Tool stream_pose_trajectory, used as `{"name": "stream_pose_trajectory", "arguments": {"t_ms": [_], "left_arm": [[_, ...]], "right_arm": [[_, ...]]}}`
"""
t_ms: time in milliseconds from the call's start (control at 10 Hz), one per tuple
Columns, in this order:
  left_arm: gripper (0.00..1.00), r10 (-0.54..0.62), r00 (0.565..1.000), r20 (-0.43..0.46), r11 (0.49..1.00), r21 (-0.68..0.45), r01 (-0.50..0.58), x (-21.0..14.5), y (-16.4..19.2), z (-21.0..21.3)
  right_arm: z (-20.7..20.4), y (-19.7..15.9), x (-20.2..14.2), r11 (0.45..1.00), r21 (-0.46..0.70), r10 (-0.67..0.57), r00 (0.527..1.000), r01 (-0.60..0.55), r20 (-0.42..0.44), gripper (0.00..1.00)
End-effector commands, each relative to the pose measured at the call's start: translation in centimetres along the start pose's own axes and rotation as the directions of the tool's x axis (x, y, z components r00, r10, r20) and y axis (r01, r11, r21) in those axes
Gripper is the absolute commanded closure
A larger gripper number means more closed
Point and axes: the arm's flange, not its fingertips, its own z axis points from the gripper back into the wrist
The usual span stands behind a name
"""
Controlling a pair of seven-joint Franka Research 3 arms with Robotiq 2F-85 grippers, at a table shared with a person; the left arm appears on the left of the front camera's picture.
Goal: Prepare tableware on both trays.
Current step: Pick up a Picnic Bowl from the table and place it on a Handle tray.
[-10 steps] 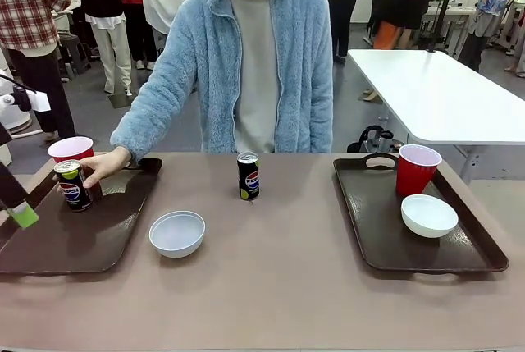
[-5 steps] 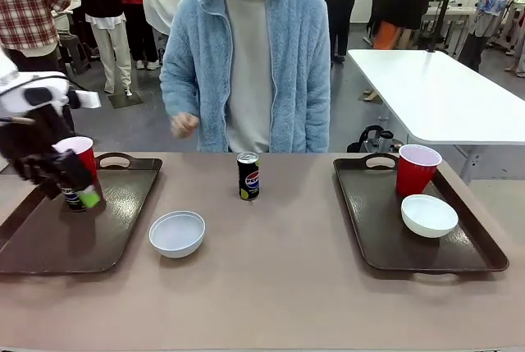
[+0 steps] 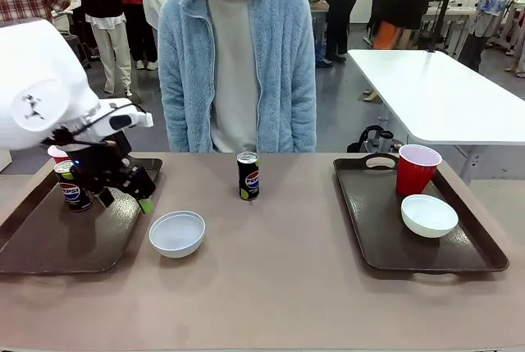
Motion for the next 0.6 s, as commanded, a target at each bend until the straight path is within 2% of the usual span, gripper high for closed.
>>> {"name": "stream_pose_trajectory", "arguments": {"t_ms": [0,300,400,500], "left_arm": [[0.00,0.004,1.000,0.020,1.000,-0.007,-0.004,-1.0,0.1,0.9],[0.00,-0.001,1.000,0.000,1.000,0.000,0.001,0.0,0.0,-0.3],[0.00,0.016,1.000,0.024,1.000,0.007,-0.016,0.8,-0.6,-1.6],[0.00,0.027,0.999,0.029,0.999,0.027,-0.028,1.4,-1.4,-2.4]], "right_arm": [[-0.1,-0.1,-0.1,1.000,0.007,0.002,1.000,-0.002,0.008,0.00],[0.0,0.0,0.0,1.000,0.000,0.000,1.000,0.000,0.000,0.00],[1.2,-0.2,-0.1,1.000,0.020,0.020,0.997,-0.022,0.072,0.00],[1.2,-0.6,-0.5,0.998,0.062,0.023,0.994,-0.030,0.105,0.00]]}}
